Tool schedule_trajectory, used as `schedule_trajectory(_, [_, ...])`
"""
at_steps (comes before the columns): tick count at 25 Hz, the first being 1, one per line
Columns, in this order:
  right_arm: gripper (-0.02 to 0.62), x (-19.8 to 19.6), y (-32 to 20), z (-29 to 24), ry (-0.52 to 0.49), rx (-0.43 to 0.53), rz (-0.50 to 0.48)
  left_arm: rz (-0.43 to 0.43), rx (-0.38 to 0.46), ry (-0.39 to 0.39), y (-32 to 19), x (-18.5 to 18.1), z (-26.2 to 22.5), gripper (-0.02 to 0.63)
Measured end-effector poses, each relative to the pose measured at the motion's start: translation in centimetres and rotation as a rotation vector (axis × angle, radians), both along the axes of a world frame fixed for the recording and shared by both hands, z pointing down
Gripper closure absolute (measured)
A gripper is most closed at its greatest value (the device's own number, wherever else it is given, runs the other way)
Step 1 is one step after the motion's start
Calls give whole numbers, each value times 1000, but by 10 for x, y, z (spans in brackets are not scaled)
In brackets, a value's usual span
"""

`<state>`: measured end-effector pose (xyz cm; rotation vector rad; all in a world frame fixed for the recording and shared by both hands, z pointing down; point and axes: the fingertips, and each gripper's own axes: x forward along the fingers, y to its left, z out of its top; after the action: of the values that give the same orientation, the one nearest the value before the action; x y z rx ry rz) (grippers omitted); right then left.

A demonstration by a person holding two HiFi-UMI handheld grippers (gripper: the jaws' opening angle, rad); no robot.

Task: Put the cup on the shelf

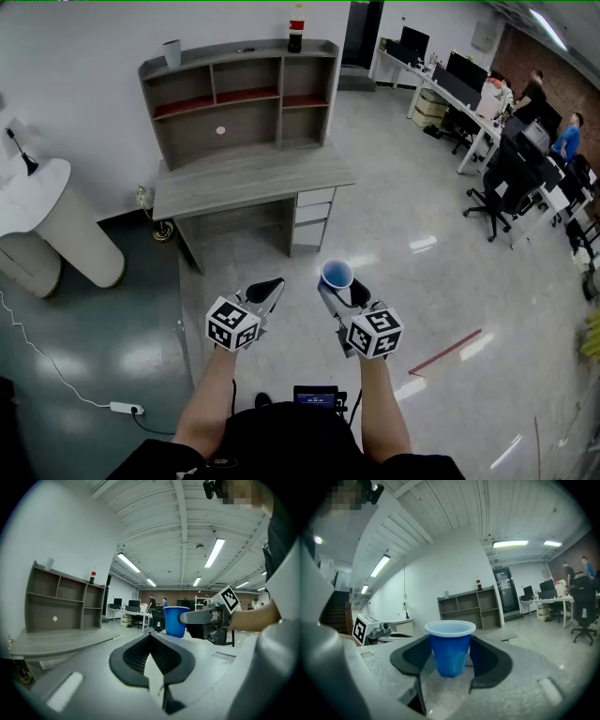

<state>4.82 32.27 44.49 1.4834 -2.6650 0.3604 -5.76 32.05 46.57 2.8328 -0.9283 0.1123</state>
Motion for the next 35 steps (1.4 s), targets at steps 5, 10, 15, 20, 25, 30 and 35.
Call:
schedule_trajectory(5, [331, 0, -3, -1, -1, 2, -5, -4, 1, 6, -3, 1, -2, 604])
schedule_trajectory(10, [331, -1, -4, 0, -1, 0, -10, -15, 0, 22, -5, -2, -4, 604])
schedule_trajectory(15, [330, -3, -5, -1, -15, 6, -17, -22, -5, 38, -6, -5, -4, 604])
schedule_trajectory(20, [330, -1, -5, 2, -20, -7, -16, -14, -9, 29, -6, -2, 0, 604])
schedule_trajectory(25, [330, -1, -4, 1, -25, -9, -22, 3, -6, 13, -3, 2, 2, 604])
schedule_trajectory(30, [330, 3, -3, 3, -30, -10, -27, 9, -5, 13, -3, 8, 4, 604])
schedule_trajectory(35, [330, 7, -4, 2, -35, -8, -28, 13, -4, 11, -4, 13, 4, 604])
